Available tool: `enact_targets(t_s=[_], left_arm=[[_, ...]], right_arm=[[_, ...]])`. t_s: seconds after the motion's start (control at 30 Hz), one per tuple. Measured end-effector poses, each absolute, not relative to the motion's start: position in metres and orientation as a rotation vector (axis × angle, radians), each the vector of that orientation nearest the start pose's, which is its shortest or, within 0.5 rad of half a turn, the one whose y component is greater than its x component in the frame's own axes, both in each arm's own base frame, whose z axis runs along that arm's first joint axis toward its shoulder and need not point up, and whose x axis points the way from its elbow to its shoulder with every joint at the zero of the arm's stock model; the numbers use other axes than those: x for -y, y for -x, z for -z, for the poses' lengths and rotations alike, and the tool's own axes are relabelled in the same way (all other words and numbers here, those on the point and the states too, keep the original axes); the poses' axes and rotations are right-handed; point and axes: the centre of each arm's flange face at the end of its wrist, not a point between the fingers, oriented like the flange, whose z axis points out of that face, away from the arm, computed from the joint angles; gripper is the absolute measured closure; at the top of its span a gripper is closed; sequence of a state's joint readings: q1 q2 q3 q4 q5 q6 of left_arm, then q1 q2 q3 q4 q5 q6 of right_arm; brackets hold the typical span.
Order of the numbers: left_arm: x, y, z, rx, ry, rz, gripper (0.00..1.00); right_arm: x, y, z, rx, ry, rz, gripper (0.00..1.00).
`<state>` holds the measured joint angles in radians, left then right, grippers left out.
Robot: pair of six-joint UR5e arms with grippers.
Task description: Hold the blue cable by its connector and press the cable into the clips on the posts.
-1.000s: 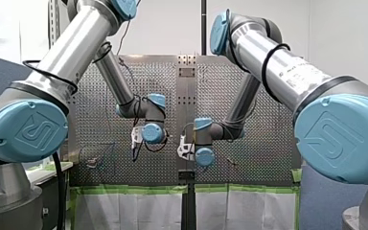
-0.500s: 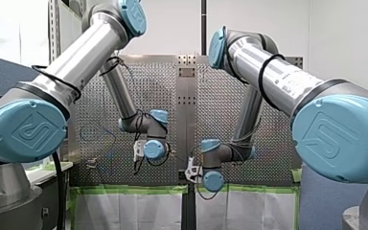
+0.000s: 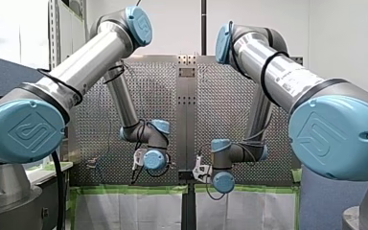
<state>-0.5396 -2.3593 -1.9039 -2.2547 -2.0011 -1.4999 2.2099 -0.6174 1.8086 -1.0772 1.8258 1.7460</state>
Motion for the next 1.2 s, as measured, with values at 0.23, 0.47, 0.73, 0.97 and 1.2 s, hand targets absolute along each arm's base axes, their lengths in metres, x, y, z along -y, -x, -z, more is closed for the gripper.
enact_targets(t_s=[0.23, 0.47, 0.73, 0.97, 1.2], left_arm=[[0.367, -0.410, 0.017, -1.751, -0.253, -0.033, 1.00], [0.392, -0.406, 0.029, -1.738, -0.252, 0.001, 1.00], [0.434, -0.403, 0.017, -1.692, -0.214, 0.081, 1.00], [0.454, -0.398, 0.025, -1.698, -0.231, 0.106, 1.00], [0.481, -0.386, 0.044, -1.698, -0.225, 0.152, 1.00]], right_arm=[[0.410, -0.410, 0.040, 1.185, -1.479, -1.577, 1.00], [0.422, -0.386, 0.016, 1.153, -1.431, -1.620, 1.00], [0.434, -0.349, -0.008, 1.123, -1.334, -1.582, 1.00], [0.428, -0.309, 0.015, 1.172, -1.332, -1.459, 1.00], [0.408, -0.269, 0.054, 1.247, -1.388, -1.316, 1.00]])
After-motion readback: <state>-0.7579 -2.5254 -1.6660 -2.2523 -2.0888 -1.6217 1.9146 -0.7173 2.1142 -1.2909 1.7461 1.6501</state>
